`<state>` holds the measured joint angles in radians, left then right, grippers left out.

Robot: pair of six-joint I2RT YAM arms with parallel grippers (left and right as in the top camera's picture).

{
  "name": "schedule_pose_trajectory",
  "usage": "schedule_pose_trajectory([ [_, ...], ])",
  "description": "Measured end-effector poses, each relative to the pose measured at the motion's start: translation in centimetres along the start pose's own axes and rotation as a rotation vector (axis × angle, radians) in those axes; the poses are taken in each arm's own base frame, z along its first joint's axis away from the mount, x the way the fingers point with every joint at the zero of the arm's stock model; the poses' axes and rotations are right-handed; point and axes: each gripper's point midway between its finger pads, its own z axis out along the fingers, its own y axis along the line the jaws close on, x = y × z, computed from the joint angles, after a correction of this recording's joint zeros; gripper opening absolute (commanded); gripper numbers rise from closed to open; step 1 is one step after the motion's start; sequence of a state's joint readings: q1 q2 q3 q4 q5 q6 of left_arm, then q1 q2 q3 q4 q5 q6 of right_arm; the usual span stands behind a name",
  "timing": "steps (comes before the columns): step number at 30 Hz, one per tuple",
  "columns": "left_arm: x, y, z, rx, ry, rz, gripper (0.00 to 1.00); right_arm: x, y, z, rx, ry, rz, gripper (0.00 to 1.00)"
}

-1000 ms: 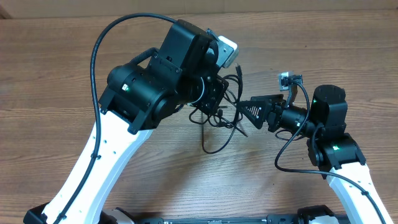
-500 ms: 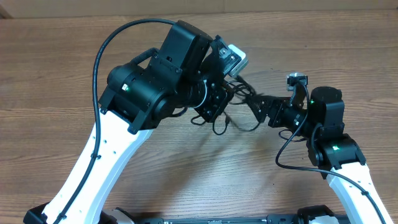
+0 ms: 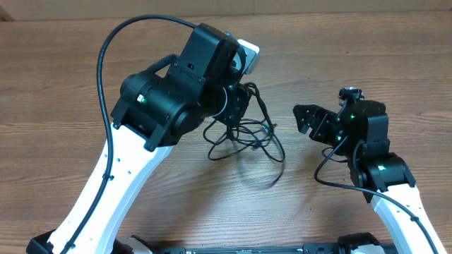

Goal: Untangle cables

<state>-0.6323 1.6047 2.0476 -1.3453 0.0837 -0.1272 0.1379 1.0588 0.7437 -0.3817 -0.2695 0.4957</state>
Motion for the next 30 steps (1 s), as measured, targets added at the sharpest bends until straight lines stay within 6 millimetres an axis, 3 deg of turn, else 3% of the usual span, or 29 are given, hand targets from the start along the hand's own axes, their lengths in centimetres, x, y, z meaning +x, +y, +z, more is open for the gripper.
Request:
schedule_pose_trajectory([
  [4,-0.1,0.3,0.0,-0.020,-0.005,-0.007,0.04,-0.9,4.2,-0.4,-0.215,-0.013,-0.084,0.87],
  [7,0.0,-0.7,0.0,0.038,0.000,0.035,0.04,-1.5,8.4,-1.9,-0.439,-0.028,-0.184,0.88],
  [10,-0.1,-2.0,-0.1,0.114,-0.005,0.062,0.04,-0.9,10.7,-3.1,-0.577,-0.004,-0.251,0.86],
  [13,-0.5,-3.1,-0.3,0.178,-0.020,0.081,0.04,-0.1,11.4,-3.7,-0.637,0.025,-0.285,0.66],
  [15,-0.6,-3.6,-0.4,0.205,-0.025,0.086,0.04,0.3,11.7,-4.0,-0.665,0.041,-0.306,0.36],
  [18,-0.7,-3.9,-0.5,0.225,-0.028,0.088,0.04,0.7,12.0,-4.3,-0.693,0.058,-0.322,0.08],
  [25,-0.8,-3.7,-0.4,0.214,-0.035,0.082,0.04,1.2,12.2,-4.6,-0.718,0.077,-0.341,0.04],
  [30,-1.1,-1.4,-0.1,0.078,-0.038,-0.054,0.04,1.4,12.2,-4.6,-0.718,0.082,-0.340,0.04],
])
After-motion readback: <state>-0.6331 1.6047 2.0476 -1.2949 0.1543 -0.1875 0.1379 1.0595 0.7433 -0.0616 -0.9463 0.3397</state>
